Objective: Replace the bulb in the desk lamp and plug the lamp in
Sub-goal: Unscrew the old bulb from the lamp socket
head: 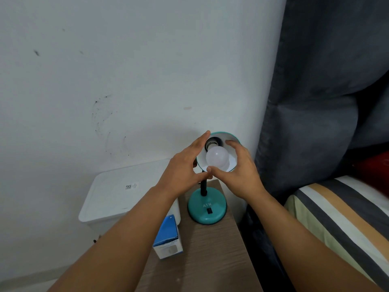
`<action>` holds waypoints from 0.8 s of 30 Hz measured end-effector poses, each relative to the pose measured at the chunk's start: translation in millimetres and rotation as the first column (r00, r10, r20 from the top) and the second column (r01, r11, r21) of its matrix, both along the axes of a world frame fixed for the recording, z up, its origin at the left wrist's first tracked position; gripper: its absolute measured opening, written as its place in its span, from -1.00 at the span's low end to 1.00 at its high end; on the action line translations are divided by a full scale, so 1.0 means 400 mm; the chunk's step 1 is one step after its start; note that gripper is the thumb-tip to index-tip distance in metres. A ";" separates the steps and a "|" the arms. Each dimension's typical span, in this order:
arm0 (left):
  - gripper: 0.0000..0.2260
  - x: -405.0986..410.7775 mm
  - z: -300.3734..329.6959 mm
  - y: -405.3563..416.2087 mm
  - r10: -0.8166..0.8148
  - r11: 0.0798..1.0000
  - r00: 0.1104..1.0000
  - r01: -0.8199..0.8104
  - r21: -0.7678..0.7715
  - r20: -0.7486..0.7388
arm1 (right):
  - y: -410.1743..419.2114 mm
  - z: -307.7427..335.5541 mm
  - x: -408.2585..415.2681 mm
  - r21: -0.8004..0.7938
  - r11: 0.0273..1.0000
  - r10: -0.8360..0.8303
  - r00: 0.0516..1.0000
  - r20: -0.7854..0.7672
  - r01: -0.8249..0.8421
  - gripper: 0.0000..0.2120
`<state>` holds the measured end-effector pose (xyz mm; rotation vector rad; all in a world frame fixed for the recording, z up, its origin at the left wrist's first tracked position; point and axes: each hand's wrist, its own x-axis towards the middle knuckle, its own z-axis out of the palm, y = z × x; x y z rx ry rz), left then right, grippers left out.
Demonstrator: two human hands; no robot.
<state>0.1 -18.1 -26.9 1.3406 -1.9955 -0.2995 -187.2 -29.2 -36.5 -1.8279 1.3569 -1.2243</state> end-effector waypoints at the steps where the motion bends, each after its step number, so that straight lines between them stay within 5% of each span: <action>1: -0.04 -0.001 -0.001 -0.001 0.001 1.000 1.000 -0.001 0.000 0.002 | 0.000 -0.001 0.000 -0.002 1.000 -0.018 1.000 -0.006 0.018 -0.28; 5: 0.00 -0.001 -0.001 -0.001 0.003 1.000 1.000 -0.003 0.003 0.003 | -0.005 -0.002 -0.004 -0.014 0.999 0.039 0.999 -0.010 -0.039 -0.40; 12: -0.04 0.000 0.002 0.000 -0.003 1.000 1.000 0.003 0.000 -0.007 | -0.006 -0.006 -0.010 -0.043 0.998 0.040 0.999 -0.030 -0.041 -0.21; 18: -0.04 -0.002 0.000 0.000 -0.007 1.000 1.000 0.007 0.000 -0.010 | -0.007 -0.013 -0.003 -0.065 0.998 -0.029 0.997 -0.076 0.024 -0.37; 24: -0.05 -0.001 0.002 0.000 -0.006 1.000 1.000 0.006 0.012 -0.019 | -0.006 -0.013 -0.005 -0.063 0.998 0.015 0.997 -0.075 -0.019 -0.26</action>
